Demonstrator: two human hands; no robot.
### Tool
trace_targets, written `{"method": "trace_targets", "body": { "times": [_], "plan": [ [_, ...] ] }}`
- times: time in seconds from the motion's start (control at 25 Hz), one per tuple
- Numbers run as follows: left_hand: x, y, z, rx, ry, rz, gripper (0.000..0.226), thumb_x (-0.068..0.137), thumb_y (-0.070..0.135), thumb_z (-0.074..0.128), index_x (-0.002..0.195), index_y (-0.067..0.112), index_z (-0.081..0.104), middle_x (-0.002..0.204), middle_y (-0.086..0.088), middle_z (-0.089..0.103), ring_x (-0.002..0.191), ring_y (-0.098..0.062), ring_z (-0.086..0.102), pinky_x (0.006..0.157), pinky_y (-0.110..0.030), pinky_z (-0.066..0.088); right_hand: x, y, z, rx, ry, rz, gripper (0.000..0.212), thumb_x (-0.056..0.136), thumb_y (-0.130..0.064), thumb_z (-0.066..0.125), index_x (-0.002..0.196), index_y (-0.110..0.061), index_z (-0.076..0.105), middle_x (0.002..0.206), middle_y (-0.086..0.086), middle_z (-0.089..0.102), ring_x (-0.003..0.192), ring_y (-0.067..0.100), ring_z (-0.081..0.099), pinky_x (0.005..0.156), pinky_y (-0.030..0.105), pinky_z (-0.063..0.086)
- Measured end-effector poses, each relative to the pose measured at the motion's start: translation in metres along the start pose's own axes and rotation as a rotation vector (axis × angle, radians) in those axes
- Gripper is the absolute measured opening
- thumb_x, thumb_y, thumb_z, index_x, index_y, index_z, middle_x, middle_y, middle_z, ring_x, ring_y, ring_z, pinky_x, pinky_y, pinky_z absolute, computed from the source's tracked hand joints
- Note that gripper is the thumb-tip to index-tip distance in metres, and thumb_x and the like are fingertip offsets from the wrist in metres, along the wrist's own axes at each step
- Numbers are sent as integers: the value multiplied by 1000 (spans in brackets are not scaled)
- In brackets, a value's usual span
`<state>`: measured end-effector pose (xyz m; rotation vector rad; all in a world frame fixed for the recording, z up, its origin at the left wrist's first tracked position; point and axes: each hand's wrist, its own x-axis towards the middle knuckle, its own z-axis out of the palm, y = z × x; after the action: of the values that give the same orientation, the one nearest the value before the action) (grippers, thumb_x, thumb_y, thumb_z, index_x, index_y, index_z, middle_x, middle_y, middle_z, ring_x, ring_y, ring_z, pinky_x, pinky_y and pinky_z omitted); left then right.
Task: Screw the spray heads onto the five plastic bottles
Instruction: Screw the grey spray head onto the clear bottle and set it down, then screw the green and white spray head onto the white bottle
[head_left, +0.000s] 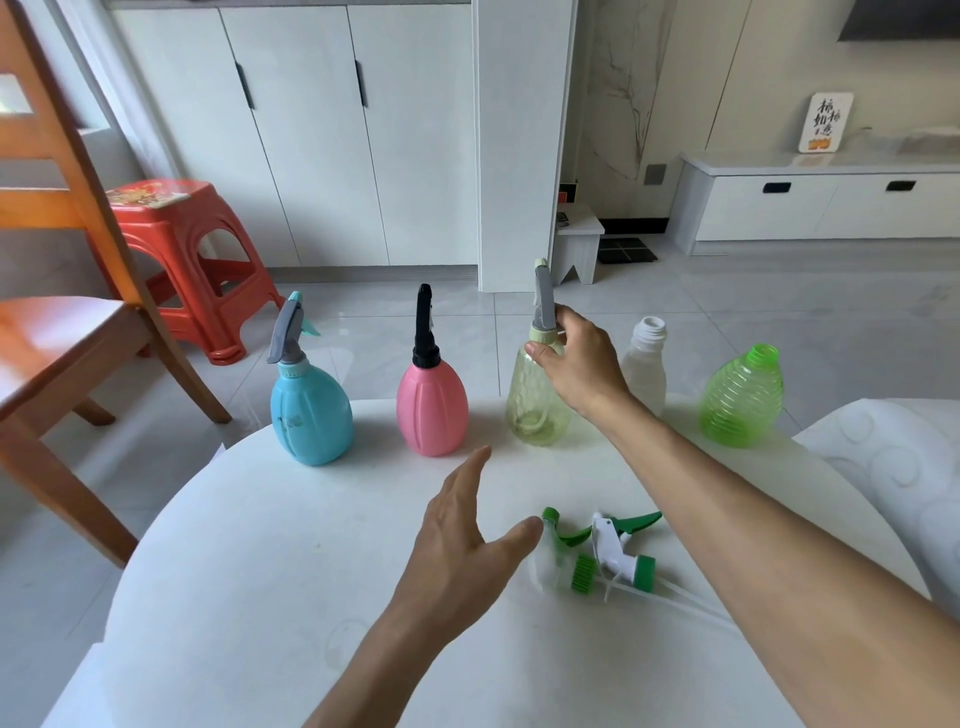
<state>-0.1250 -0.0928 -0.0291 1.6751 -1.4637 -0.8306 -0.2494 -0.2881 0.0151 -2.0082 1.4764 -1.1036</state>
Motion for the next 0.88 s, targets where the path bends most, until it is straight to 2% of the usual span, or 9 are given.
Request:
{"method": "trace_targets", "body": {
  "times": [0.16,0.4,0.44,0.52,0.6,0.64,0.72,0.76,0.88],
  "plan": [
    [0,0,-1,-18,26,8,78,85,45,69,149,46,24,155,18,31,138,-2,27,102,-23,25,-1,4,0,37,-28,39,34,90,-26,67,122,-17,59,114,3,66,109,26,61,79,28,40],
    [-2,4,-2,-42,22,23,78,84,41,70,148,48,26,153,18,34,138,-2,29,103,-25,26,-7,0,-9,82,-120,87,66,88,-29,69,145,-15,39,139,3,56,129,23,50,102,36,40],
    [-2,5,-2,-46,23,23,77,84,41,70,147,49,26,153,18,34,138,-2,29,103,-25,27,-12,-3,-15,103,-89,76,67,86,-29,70,144,-15,39,138,3,57,127,22,51,102,39,42],
    [-2,5,-3,-55,25,23,77,85,40,70,148,48,27,153,18,35,138,-3,30,105,-27,29,-32,-2,-25,143,94,-8,51,84,-23,67,132,-15,50,119,3,65,108,22,61,91,41,49],
    [-2,6,-4,-60,42,28,76,86,38,70,148,46,28,153,16,36,139,-4,31,109,-33,34,-57,8,-35,106,355,-91,32,79,-18,60,111,-16,56,94,-1,65,82,21,62,73,34,50],
    [-2,6,-4,-62,52,26,75,86,38,70,148,45,28,153,16,36,139,-4,32,111,-37,36,-67,16,-39,84,459,-74,29,78,-18,59,106,-15,54,91,-2,63,78,23,60,68,31,46],
    [-3,6,-4,-67,67,17,75,86,36,71,148,44,30,153,15,38,139,-5,33,112,-42,37,-69,34,-46,99,552,117,35,77,-19,63,110,-13,50,101,2,61,88,29,59,70,33,42],
    [-2,6,-4,-70,71,14,74,86,35,71,148,44,31,152,14,39,139,-6,34,111,-43,38,-62,43,-49,118,532,258,45,77,-20,67,118,-12,49,112,5,59,99,32,58,77,36,43],
    [-1,5,-2,-78,93,18,73,86,34,72,146,46,32,151,14,41,137,-6,35,110,-39,38,-39,62,-48,94,278,488,80,76,-30,76,143,-18,36,145,7,46,125,33,46,98,40,41]
  ]
}}
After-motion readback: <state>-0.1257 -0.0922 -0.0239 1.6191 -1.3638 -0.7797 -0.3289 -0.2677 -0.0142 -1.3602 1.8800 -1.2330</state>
